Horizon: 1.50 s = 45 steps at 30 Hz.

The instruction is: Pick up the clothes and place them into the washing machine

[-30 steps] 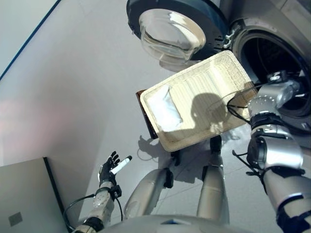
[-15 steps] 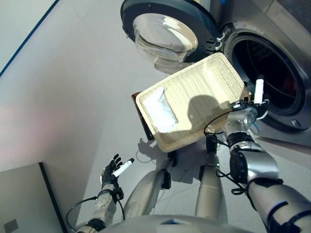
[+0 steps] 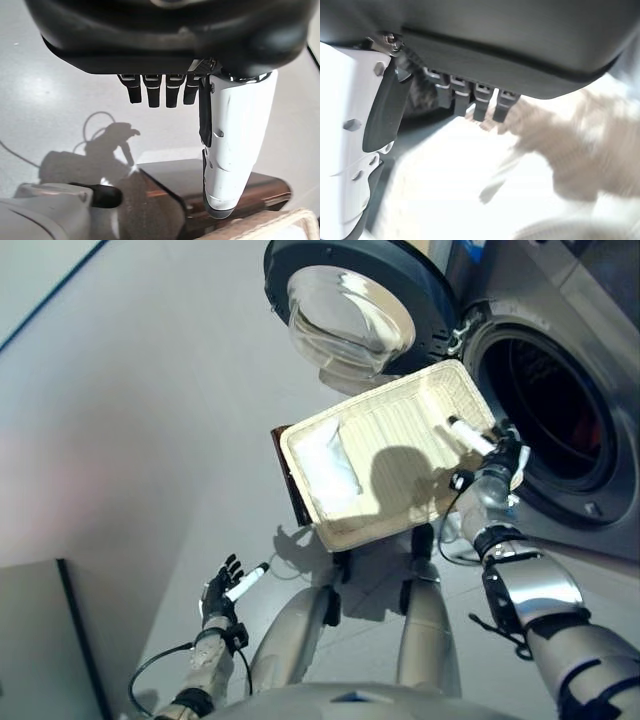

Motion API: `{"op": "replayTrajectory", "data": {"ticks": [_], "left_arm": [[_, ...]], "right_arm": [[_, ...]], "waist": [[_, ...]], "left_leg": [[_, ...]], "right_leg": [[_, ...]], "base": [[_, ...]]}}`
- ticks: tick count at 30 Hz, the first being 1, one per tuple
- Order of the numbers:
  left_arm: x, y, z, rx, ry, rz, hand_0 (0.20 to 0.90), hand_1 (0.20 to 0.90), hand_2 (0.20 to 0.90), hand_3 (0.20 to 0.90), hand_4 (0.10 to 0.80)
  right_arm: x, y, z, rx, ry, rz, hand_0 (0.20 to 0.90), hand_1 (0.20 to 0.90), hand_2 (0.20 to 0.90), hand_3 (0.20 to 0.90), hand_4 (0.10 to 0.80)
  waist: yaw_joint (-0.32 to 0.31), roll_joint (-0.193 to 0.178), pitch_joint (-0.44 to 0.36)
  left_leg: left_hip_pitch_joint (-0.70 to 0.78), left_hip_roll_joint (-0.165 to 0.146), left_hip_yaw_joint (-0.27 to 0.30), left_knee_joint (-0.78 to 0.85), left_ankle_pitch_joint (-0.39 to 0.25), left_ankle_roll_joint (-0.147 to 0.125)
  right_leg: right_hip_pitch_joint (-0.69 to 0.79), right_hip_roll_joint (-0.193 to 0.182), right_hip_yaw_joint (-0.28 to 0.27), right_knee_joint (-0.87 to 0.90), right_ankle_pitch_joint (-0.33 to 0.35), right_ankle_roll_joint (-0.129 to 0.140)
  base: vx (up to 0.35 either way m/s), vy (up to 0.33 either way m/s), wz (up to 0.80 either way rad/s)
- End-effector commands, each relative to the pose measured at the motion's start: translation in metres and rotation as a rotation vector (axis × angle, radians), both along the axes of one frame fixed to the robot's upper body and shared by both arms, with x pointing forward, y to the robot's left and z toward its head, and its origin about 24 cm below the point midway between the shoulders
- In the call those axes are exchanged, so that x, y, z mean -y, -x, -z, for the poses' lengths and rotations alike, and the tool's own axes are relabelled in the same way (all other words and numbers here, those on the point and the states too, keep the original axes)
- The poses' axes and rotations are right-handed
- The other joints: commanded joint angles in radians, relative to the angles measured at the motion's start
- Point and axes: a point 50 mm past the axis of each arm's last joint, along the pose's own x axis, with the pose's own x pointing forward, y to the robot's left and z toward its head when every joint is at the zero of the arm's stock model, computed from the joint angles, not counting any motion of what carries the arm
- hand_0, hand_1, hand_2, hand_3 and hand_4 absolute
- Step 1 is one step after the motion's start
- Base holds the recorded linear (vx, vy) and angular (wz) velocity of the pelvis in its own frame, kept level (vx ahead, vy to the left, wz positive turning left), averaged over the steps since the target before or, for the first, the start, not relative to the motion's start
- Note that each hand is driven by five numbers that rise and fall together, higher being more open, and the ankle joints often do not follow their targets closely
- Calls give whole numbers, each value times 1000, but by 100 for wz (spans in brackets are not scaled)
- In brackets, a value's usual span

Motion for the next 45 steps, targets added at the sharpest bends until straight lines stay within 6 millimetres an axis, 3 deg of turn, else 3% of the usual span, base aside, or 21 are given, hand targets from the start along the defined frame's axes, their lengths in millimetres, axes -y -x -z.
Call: {"op": "replayTrajectory", "data": {"ticks": [1, 10, 20, 22, 23, 24, 28, 32, 45], "left_arm": [[-49, -12, -21, 90, -182, -123, 900, 900, 900, 900, 800], [-56, -20, -32, 140, -239, -120, 900, 900, 900, 900, 800], [-70, -28, -47, 201, -288, -136, 900, 900, 900, 900, 800], [-75, -30, -52, 211, -313, -143, 900, 900, 900, 900, 800], [-76, -30, -52, 213, -314, -142, 900, 900, 900, 900, 800], [-77, -31, -54, 218, -320, -144, 900, 900, 900, 900, 800], [-84, -37, -60, 223, -370, -131, 900, 900, 900, 900, 800], [-81, -46, -72, 263, -450, -2, 900, 900, 900, 900, 800], [-68, -71, -101, 417, -439, 23, 900, 900, 900, 900, 800]], "right_arm": [[-4, -15, -32, 44, 280, -63, 900, 900, 900, 900, 800], [-7, -4, -4, -91, 283, -44, 900, 900, 900, 900, 800], [-31, -10, 0, -90, 240, -89, 900, 900, 900, 900, 800], [-36, -11, 2, -84, 223, -93, 900, 900, 900, 900, 800], [-36, -11, 1, -82, 222, -92, 900, 900, 900, 900, 800], [-36, -11, 2, -82, 220, -94, 900, 900, 900, 900, 800], [-40, -11, 4, -91, 210, -92, 900, 900, 900, 900, 800], [-38, -10, 5, -122, 217, -76, 900, 900, 900, 900, 800], [-55, -9, 16, -246, 327, -136, 900, 900, 900, 900, 800]], "waist": [[39, -14, -1], [85, -37, 33], [133, -73, 62], [147, -89, 66], [148, -85, 71], [151, -95, 68], [169, -111, 74], [198, -118, 85], [276, -122, 112]], "left_leg": [[-94, 24, -29, 53, -4, -84], [-120, 3, -73, 76, 7, -85], [-128, -14, -117, 93, 9, -85], [-120, -19, -133, 106, -27, -90], [-133, -20, -129, 104, 6, -86], [-122, -21, -138, 110, -30, -91], [-135, -27, -156, 124, -33, -92], [-161, -40, -179, 148, -38, -91], [-221, -72, -252, 139, -15, -101]], "right_leg": [[73, 11, -41, -42, -23, -16], [77, -12, -103, -9, -39, -16], [109, -36, -165, 9, -57, -14], [125, -40, -175, 27, -94, -7], [117, -42, -185, 22, -65, -14], [128, -41, -182, 29, -98, -7], [129, -47, -206, 46, -110, -6], [126, -53, -236, 63, -119, -5], [93, -68, -314, 133, -172, -8]], "base": [[-41, -34, 39], [-14, -16, 23], [23, -18, 26], [86, -28, 30], [24, -12, 45], [16, -23, 43], [45, -31, 26], [27, -2, 24], [48, -14, 26]]}}
